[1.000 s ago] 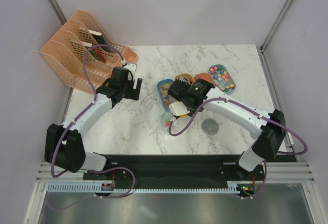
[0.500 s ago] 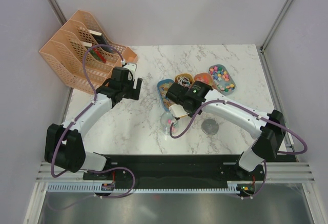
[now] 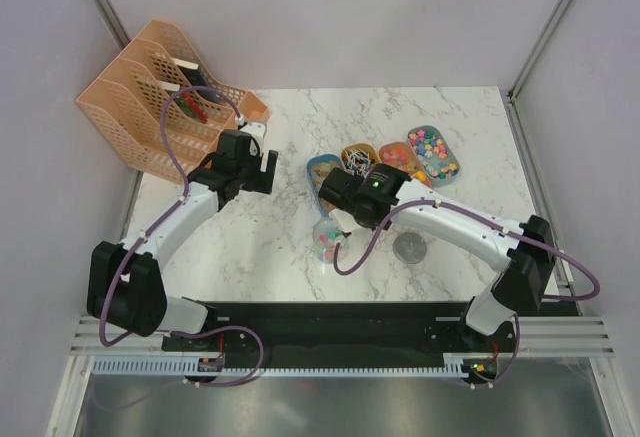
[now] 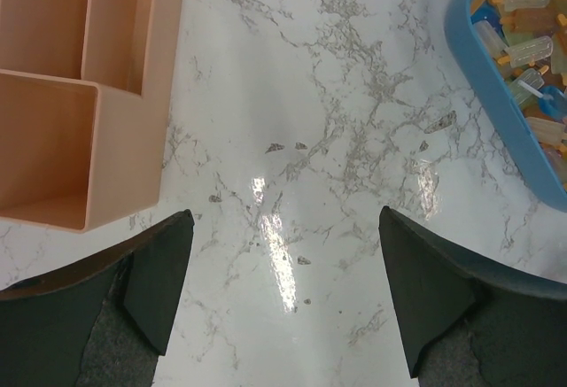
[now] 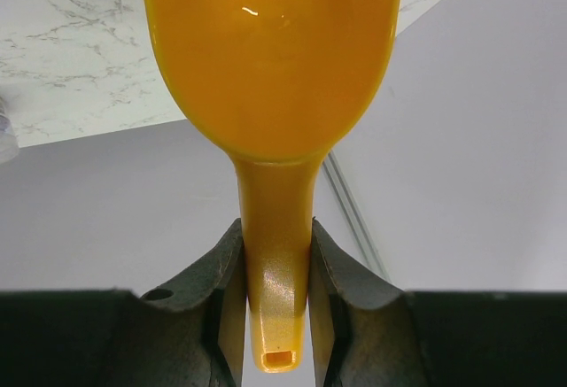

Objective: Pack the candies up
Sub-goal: Place the fake candies in the packing bottle, then scoop the fake candies from the storage box.

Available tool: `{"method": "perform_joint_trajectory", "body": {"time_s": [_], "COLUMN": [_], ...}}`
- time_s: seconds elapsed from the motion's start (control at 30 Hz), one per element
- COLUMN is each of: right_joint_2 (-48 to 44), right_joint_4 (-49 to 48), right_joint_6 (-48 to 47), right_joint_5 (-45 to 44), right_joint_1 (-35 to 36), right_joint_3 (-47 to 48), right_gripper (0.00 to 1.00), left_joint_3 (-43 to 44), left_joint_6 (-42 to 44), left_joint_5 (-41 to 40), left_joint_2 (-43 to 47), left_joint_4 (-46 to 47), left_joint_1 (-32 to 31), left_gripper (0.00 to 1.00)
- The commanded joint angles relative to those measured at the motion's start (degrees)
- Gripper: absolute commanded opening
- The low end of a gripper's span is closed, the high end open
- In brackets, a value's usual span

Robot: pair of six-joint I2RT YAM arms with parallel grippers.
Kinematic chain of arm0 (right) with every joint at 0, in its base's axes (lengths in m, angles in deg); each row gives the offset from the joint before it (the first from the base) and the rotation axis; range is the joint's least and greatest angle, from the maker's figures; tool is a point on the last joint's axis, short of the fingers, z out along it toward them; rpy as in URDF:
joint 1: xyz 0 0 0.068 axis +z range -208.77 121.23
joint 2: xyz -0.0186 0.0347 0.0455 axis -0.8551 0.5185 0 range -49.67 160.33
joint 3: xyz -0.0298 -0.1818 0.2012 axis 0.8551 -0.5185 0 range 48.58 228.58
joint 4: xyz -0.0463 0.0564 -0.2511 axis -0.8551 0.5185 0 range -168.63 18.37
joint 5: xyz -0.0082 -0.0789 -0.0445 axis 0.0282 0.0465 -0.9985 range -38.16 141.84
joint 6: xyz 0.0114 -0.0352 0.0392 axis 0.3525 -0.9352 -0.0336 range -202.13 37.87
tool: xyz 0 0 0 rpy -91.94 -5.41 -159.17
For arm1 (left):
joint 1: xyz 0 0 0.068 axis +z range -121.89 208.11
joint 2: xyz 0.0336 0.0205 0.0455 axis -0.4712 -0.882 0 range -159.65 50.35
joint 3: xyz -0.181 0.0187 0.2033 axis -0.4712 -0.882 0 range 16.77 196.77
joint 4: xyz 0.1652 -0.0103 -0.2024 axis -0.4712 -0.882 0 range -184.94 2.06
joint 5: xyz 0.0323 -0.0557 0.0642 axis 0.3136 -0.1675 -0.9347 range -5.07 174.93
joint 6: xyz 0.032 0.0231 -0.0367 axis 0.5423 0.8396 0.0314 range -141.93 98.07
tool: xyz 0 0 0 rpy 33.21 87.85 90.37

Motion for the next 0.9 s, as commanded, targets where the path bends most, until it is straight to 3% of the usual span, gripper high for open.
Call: {"method": "perform_joint_trajectory", "body": {"time_s": [0.0, 0.1, 0.2, 0.33, 0.43, 0.53, 0.6, 0.67, 0.87], "right_joint_2": [-0.62, -0.79, 0.35, 0.62, -1.57, -2.03, -1.76, -1.15, 1.40], "right_joint_4": [6.46, 6.37, 5.06, -0.19, -4.42, -6.01, -6.46, -6.98, -8.04], "right_joint_6": [0.78, 3.23, 8.85, 15.01, 15.64, 16.86, 18.01, 18.54, 19.15], "right_joint_5": [-2.21, 0.95, 10.59, 21.43, 23.72, 25.04, 26.44, 26.97, 29.43], "right_joint_1": [-0.10, -2.73, -7.64, -13.90, -15.31, -15.40, -15.31, -15.31, -15.31], "right_joint_3": [2.40, 4.41, 9.32, 10.59, 6.55, 5.48, 6.35, 7.15, 12.77], "right_gripper": [0.00, 0.00, 0.00, 0.00, 0.00, 0.00, 0.00, 0.00, 0.00], "left_joint_3": [1.87, 3.98, 8.54, 16.53, 19.35, 20.85, 21.56, 22.44, 24.02], "left_joint_6": [-1.12, -0.07, 0.73, 0.73, -1.81, -3.31, -3.31, -3.31, -3.40], "left_joint_5": [0.47, 2.83, 13.18, 36.87, 47.80, 53.71, 54.35, 54.52, 53.21], "left_joint_2": [0.16, -0.45, -1.68, -5.19, -7.04, -9.67, -11.60, -12.49, -15.57], "left_joint_4": [2.05, 1.09, -2.07, -7.78, -9.20, -9.02, -9.02, -9.02, -9.02], "left_joint_1": [0.22, 0.13, 0.13, 0.13, 0.22, 0.04, -0.14, -0.31, -0.93], "left_gripper": [0.92, 0.91, 0.89, 0.88, 0.81, 0.66, 0.52, 0.45, 0.50]}}
